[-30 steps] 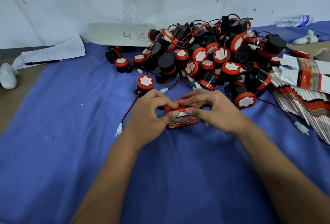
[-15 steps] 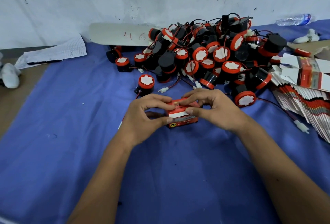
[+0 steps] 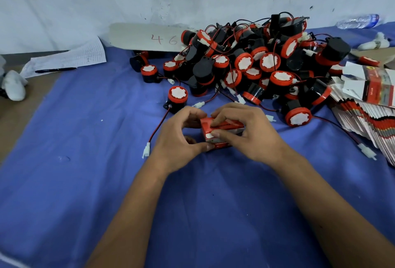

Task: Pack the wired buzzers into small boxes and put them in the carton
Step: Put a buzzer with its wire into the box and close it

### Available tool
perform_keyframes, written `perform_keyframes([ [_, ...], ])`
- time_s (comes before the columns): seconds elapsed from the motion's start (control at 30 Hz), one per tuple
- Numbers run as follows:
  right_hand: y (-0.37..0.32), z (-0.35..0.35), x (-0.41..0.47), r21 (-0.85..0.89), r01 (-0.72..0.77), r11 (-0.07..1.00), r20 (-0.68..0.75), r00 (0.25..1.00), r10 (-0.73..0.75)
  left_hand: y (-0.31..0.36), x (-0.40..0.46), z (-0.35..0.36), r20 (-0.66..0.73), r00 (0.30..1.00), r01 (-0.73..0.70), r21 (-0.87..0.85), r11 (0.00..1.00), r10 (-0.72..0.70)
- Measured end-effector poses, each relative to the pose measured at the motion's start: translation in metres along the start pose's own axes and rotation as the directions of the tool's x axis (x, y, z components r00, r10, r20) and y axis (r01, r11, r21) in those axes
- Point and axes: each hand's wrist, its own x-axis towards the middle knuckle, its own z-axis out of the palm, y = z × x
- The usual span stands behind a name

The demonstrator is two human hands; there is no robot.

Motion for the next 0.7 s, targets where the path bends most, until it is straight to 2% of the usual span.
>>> perform_keyframes([
  [0.47, -0.0046, 0.0047, -0.0020, -0.081, -0.021, 0.997, -0.032, 0.999, 0.019, 0.0017, -0.0001, 0.0011, -0.034, 0.999, -0.034, -0.002, 0.999, 0.034],
  [0.7, -0.0062, -0.0012, -0.0006, -0.056, -0.032, 0.998, 0.022, 0.999, 0.034, 0.0007, 0.0005, 0.0010, -0.023, 0.999, -0.044, -0.005, 0.999, 0.044],
])
